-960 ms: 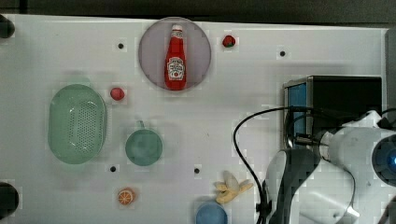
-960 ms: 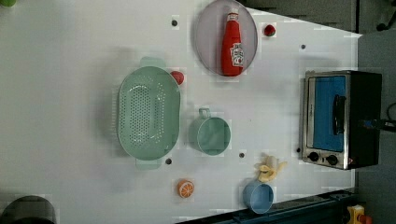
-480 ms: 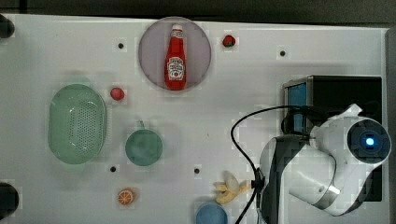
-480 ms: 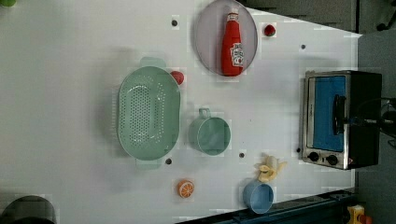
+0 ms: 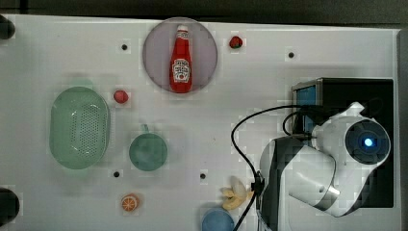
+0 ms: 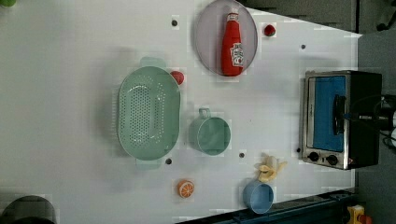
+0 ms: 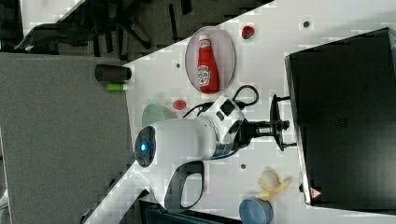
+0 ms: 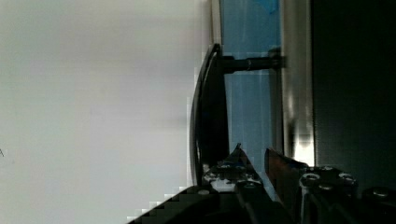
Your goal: Flap open oven.
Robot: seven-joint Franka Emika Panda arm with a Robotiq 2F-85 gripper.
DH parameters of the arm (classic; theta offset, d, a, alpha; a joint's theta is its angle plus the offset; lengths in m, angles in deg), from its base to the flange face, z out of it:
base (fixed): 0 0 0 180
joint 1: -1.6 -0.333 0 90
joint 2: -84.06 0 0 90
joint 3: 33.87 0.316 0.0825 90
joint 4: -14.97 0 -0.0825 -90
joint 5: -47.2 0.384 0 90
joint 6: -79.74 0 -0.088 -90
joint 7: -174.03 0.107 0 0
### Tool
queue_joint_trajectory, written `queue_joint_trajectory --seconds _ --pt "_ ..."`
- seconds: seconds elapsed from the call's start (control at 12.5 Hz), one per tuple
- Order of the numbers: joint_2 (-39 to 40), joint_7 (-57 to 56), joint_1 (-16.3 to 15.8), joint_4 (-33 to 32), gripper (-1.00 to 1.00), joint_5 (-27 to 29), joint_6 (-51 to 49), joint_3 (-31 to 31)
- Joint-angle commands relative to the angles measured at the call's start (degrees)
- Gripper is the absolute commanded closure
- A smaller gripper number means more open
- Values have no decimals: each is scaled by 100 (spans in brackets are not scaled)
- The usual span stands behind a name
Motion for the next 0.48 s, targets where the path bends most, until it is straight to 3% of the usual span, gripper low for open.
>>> queue_joint_trajectory --seconds 0.08,0.48 --pt "91 -97 -24 -34 65 -15 80 23" --pt "104 949 -274 -241 65 -727 100 356"
